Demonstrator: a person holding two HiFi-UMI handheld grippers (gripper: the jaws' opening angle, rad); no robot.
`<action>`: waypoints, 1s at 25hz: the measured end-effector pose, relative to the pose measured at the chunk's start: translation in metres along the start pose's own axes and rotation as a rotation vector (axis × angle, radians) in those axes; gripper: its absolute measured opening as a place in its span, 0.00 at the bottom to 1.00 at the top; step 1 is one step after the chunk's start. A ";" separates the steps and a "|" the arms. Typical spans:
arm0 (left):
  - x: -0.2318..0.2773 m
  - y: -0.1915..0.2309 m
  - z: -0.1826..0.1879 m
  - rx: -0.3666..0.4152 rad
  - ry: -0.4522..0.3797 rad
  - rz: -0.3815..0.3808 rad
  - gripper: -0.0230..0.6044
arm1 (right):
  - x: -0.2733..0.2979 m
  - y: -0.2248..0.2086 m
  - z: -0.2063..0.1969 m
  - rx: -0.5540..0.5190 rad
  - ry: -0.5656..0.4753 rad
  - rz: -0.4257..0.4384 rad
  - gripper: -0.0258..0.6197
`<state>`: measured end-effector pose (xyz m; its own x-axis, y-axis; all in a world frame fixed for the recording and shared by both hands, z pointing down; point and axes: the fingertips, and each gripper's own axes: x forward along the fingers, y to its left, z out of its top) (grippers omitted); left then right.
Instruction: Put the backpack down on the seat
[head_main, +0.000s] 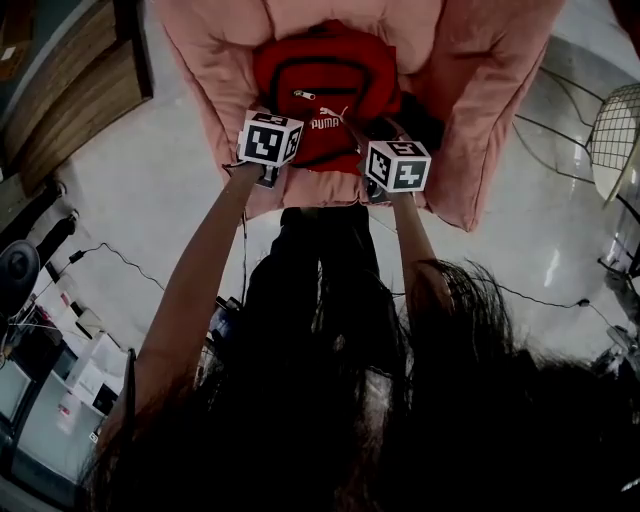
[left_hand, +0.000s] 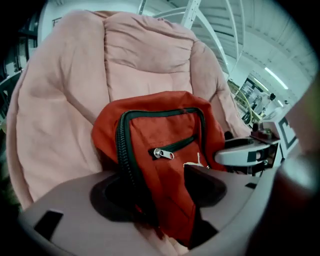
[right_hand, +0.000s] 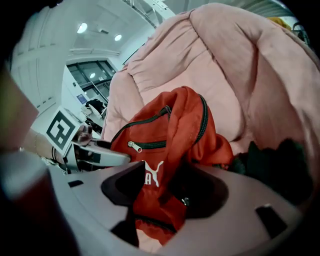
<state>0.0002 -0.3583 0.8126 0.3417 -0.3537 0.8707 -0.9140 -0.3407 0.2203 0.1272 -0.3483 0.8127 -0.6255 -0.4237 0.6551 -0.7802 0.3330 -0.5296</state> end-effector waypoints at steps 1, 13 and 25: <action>-0.006 -0.002 -0.001 0.016 -0.008 -0.003 0.51 | -0.006 0.001 0.000 0.009 -0.001 -0.016 0.39; -0.153 0.007 -0.017 -0.228 -0.239 -0.102 0.51 | -0.132 0.075 0.034 0.082 -0.228 -0.068 0.40; -0.328 -0.048 -0.056 -0.128 -0.461 -0.292 0.50 | -0.234 0.239 0.019 -0.049 -0.394 -0.029 0.31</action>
<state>-0.0799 -0.1768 0.5409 0.6186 -0.6147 0.4894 -0.7765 -0.3833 0.5001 0.0876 -0.1862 0.5227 -0.5600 -0.7214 0.4074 -0.8030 0.3516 -0.4812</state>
